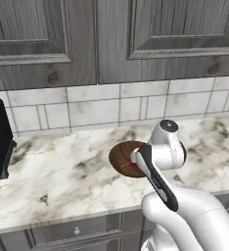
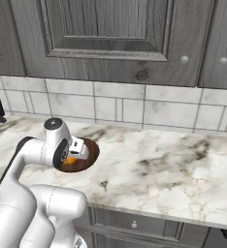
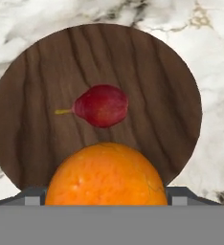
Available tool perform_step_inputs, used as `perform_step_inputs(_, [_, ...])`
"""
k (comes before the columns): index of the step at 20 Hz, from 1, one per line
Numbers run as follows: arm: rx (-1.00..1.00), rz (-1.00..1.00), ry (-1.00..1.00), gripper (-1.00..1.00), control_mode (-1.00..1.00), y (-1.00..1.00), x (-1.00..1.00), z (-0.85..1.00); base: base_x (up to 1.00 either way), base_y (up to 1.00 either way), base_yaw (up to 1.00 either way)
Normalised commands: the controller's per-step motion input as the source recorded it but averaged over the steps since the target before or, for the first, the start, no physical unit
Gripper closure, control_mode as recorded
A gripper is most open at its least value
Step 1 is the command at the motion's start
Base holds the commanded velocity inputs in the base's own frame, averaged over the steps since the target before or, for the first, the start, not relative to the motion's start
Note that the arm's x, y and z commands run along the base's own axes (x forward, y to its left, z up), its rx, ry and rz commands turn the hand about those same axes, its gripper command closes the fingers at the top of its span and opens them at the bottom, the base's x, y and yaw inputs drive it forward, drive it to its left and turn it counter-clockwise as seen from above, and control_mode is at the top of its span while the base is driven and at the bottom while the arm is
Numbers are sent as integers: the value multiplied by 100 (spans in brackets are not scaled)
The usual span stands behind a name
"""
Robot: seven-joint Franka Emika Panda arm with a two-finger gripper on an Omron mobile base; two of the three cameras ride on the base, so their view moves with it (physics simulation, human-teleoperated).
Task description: Take the corn, pear, and orange from the freezer and place them in the bowl on the counter.
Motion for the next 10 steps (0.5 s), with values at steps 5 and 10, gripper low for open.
perform_step_inputs(5, [0, 0, 0, 100, -100, 0, 0, -49, 0, 0, 0])
perform_step_inputs(10, [0, 0, 0, 100, -100, 0, 0, -54, 0, 0, 0])
